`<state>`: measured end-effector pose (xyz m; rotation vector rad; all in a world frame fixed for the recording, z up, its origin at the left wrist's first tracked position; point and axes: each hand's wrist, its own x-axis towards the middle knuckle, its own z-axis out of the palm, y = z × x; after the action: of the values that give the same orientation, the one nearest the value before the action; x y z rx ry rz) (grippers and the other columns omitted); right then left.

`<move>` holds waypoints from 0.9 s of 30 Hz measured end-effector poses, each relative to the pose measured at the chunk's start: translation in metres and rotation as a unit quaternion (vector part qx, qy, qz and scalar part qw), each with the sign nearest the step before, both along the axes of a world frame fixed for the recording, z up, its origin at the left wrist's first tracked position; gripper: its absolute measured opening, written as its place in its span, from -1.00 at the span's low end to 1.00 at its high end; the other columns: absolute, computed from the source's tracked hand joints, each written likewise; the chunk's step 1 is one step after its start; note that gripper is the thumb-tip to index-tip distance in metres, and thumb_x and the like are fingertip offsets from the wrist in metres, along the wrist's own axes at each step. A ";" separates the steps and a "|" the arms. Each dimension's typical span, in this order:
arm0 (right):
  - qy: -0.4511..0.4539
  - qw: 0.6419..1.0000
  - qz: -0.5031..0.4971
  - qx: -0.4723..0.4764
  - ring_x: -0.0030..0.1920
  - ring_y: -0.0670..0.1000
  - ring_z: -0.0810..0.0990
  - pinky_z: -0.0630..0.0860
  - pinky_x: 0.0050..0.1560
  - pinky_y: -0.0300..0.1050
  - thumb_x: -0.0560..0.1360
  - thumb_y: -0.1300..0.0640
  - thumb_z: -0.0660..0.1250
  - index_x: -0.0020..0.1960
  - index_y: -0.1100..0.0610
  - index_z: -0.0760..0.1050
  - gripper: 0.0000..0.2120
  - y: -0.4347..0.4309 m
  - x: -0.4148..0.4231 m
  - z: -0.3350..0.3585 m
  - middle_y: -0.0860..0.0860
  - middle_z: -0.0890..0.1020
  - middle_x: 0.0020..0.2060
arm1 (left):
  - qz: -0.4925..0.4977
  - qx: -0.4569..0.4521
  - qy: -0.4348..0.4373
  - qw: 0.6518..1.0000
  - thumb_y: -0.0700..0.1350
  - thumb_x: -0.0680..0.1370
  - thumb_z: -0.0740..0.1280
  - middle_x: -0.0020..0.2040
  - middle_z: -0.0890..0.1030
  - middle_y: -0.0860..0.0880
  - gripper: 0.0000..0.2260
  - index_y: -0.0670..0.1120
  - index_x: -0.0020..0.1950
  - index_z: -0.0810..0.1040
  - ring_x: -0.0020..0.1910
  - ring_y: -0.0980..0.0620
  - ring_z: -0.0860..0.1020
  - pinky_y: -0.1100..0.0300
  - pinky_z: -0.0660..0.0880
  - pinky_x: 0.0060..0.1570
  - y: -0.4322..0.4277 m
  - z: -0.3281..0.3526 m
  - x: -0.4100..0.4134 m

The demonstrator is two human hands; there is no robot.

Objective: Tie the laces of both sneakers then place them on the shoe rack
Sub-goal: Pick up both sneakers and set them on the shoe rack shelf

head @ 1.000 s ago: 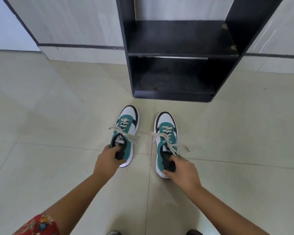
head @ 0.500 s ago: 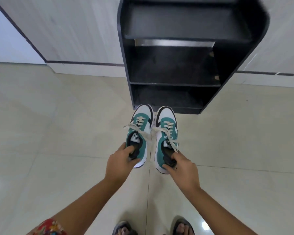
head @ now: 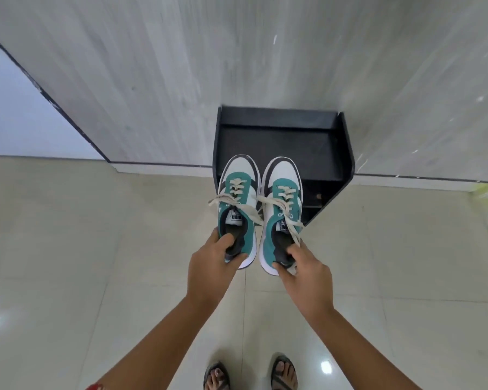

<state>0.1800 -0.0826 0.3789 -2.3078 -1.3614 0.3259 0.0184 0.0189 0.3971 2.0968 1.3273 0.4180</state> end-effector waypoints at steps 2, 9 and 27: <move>0.012 1.000 -0.006 0.002 -0.34 0.11 0.58 0.42 -0.37 -0.17 0.34 0.09 0.48 -0.14 0.10 0.43 -0.76 0.030 0.015 0.015 0.02 0.63 -0.17 | -0.002 0.001 -0.006 1.000 -0.07 0.40 0.45 -0.08 0.55 0.08 -0.82 -0.07 -0.09 0.51 -0.32 0.12 0.43 0.48 0.26 -0.39 0.028 0.010 0.017; 0.040 0.999 -0.013 -0.009 -0.11 0.12 0.63 0.47 -0.18 -0.07 0.40 0.09 0.42 0.01 0.09 0.44 -0.76 0.144 0.082 0.001 0.02 0.66 -0.09 | 0.011 0.009 0.016 1.000 -0.06 0.43 0.42 -0.06 0.58 -0.06 -0.80 -0.09 -0.02 0.52 -0.18 -0.11 0.56 0.20 0.36 -0.25 0.133 -0.010 0.090; 0.081 0.996 -0.024 -0.022 0.11 0.13 0.61 0.58 0.05 0.01 0.43 0.15 0.41 0.25 0.00 0.33 -0.55 0.190 0.076 -0.042 0.01 0.59 0.18 | 0.032 -0.025 0.017 0.999 -0.18 0.46 0.40 0.23 0.49 -0.10 -0.74 -0.09 0.12 0.47 0.09 -0.14 0.54 0.03 0.55 0.09 0.165 -0.070 0.101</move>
<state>0.2565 0.1072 0.3368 -2.2906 -1.2294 0.5208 0.1197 0.1841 0.3267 2.0338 1.4132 0.3733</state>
